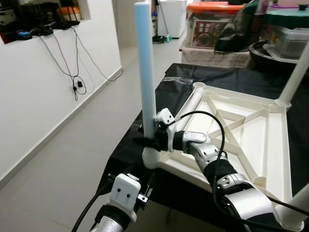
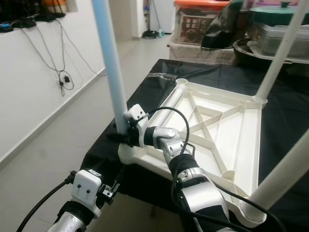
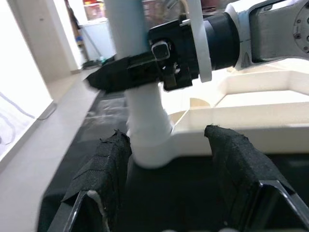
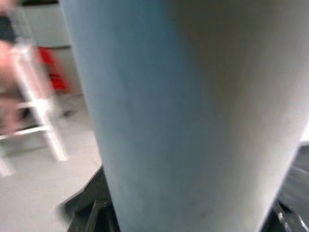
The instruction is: Building children table
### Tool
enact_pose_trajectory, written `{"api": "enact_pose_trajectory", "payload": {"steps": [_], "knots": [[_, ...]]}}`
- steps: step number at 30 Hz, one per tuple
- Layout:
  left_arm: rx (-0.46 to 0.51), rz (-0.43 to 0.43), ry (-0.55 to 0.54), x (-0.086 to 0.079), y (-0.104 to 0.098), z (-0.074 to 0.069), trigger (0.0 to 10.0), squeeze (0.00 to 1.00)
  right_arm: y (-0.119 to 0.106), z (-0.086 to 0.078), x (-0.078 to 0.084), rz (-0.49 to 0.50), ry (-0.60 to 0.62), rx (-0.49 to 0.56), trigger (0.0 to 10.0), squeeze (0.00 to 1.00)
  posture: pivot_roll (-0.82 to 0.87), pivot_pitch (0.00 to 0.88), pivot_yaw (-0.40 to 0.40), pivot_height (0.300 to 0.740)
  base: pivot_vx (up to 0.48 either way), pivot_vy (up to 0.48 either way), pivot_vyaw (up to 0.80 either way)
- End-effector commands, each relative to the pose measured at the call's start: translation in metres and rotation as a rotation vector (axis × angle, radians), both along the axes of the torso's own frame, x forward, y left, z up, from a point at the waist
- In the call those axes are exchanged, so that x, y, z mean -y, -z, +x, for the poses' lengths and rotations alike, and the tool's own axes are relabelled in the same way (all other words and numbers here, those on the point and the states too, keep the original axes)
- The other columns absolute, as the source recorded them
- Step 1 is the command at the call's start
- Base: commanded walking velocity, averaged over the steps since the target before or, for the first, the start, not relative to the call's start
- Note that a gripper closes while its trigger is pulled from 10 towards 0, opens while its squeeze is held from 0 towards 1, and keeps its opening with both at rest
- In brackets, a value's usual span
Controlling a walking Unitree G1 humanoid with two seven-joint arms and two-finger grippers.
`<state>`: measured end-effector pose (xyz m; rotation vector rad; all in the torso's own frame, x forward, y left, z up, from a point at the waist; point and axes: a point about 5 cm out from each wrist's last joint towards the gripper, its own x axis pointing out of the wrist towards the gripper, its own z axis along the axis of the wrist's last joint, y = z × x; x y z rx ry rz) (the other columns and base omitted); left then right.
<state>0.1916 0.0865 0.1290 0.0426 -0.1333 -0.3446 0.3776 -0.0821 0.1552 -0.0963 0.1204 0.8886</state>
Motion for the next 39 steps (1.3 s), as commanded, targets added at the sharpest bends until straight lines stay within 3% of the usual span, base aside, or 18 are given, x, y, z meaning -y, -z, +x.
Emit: {"api": "enact_pose_trajectory", "payload": {"steps": [1, 2, 4, 5, 6, 7, 9, 11, 17, 22, 23, 27, 28, 30, 33, 34, 36, 39], "knots": [[-0.013, 0.0, -0.003, 0.0, 0.004, 0.0, 10.0, 0.0, 0.0, 0.008, 0.018, -0.007, 0.203, -0.002, 0.0, 0.0, 0.0, 0.0, 0.01, 0.74, 0.0, 0.0, 0.0], [-0.013, 0.001, -0.002, -0.001, 0.004, 0.0, 10.0, 0.0, 0.004, 0.011, 0.029, -0.009, 0.387, -0.011, 0.0, 0.0, -0.01, 0.0, 0.014, 0.74, 0.0, 0.0, 0.0], [-0.013, 0.001, -0.002, -0.001, 0.004, 0.0, 10.0, 0.0, 0.004, 0.011, 0.029, -0.009, 0.387, -0.011, 0.0, 0.0, -0.01, 0.0, 0.014, 0.74, 0.0, 0.0, 0.0], [-0.013, 0.001, 0.0, -0.001, 0.004, 0.0, 10.0, 0.0, 0.012, 0.01, 0.04, 0.025, 0.572, -0.055, 0.0, 0.0, -0.01, 0.0, 0.018, 0.74, 0.0, 0.0, 0.0], [-0.013, 0.001, 0.0, -0.001, 0.004, 0.0, 10.0, 0.0, 0.012, 0.01, 0.04, 0.025, 0.572, -0.055, 0.0, 0.0, -0.01, 0.0, 0.018, 0.74, 0.0, 0.0, 0.0], [-0.013, 0.002, 0.002, -0.001, 0.004, 0.0, 10.0, 0.0, 0.022, 0.004, 0.047, 0.035, 0.75, -0.087, 0.0, 0.0, -0.01, 0.0, 0.02, 0.74, 0.0, 0.0, 0.0], [-0.013, 0.002, 0.002, -0.001, 0.004, 0.0, 10.0, 0.0, 0.022, 0.004, 0.047, 0.035, 0.75, -0.087, 0.0, 0.0, -0.01, 0.0, 0.02, 0.74, 0.0, 0.0, 0.0], [-0.012, 0.004, 0.005, -0.001, 0.003, 0.001, 10.0, 0.0, 0.034, -0.015, 0.052, 0.072, 1.029, -0.122, 0.0, 0.0, -0.02, 0.0, 0.021, 0.74, 0.0, 0.0, 0.0], [-0.008, 0.003, 0.004, 0.0, 0.003, 0.003, 10.0, 0.0, 0.041, -0.026, 0.048, 0.127, 1.208, -0.158, 0.0, 0.0, -0.03, 0.002, 0.012, 0.74, 0.0, 0.0, 0.0], [-0.009, 0.002, 0.003, 0.0, 0.003, 0.002, 10.0, 0.0, 0.036, -0.021, 0.039, 0.146, 1.173, -0.156, 0.0, 0.0, -0.03, 0.002, 0.012, 0.74, 0.0, 0.0, 0.0], [-0.009, 0.002, 0.004, 0.0, 0.003, 0.003, 10.0, 0.0, 0.033, -0.018, 0.034, 0.155, 1.141, -0.152, 9.7, 0.0, -0.04, 0.005, 0.019, 0.74, 0.0, 0.0, 0.0], [-0.009, 0.003, 0.004, 0.0, 0.003, 0.003, 10.0, 0.0, 0.028, -0.015, 0.031, 0.17, 1.098, -0.129, 10.0, 0.0, -0.05, 0.004, 0.017, 0.74, 0.0, 0.0, 0.0], [-0.008, 0.003, 0.004, 0.0, 0.003, 0.004, 10.0, 0.0, 0.022, -0.014, 0.028, 0.193, 1.054, -0.101, 10.0, 0.93, -0.05, 0.004, 0.017, 0.74, 0.0, 0.0, 0.0], [-0.007, 0.004, 0.003, 0.0, 0.003, 0.004, 10.0, 0.0, 0.018, -0.014, 0.027, 0.202, 1.02, -0.064, 10.0, 1.0, -0.05, 0.008, 0.017, 0.74, 0.0, 0.0, 0.0], [-0.007, 0.004, 0.003, 0.0, 0.003, 0.004, 10.0, 0.0, 0.014, -0.015, 0.025, 0.209, 0.987, -0.041, 10.0, 1.0, -0.05, 0.01, 0.019, 0.74, 0.0, 0.0, 0.0], [-0.007, 0.005, 0.004, 0.0, 0.003, 0.004, 10.0, 0.0, 0.01, -0.013, 0.021, 0.239, 0.897, -0.021, 10.0, 0.0, -0.05, 0.011, 0.022, 0.74, 0.0, 0.0, 0.0], [-0.007, 0.005, 0.004, 0.0, 0.003, 0.004, 10.0, 0.0, 0.01, -0.013, 0.021, 0.239, 0.897, -0.021, 10.0, 0.0, -0.05, 0.011, 0.022, 0.74, 0.0, 0.0, 0.0], [-0.008, 0.007, 0.004, -0.001, 0.003, 0.005, 10.0, 0.0, 0.002, -0.007, 0.013, 0.289, 0.591, -0.033, 10.0, 0.0, -0.04, 0.015, 0.024, 0.74, 0.0, 0.0, 0.0]]}}
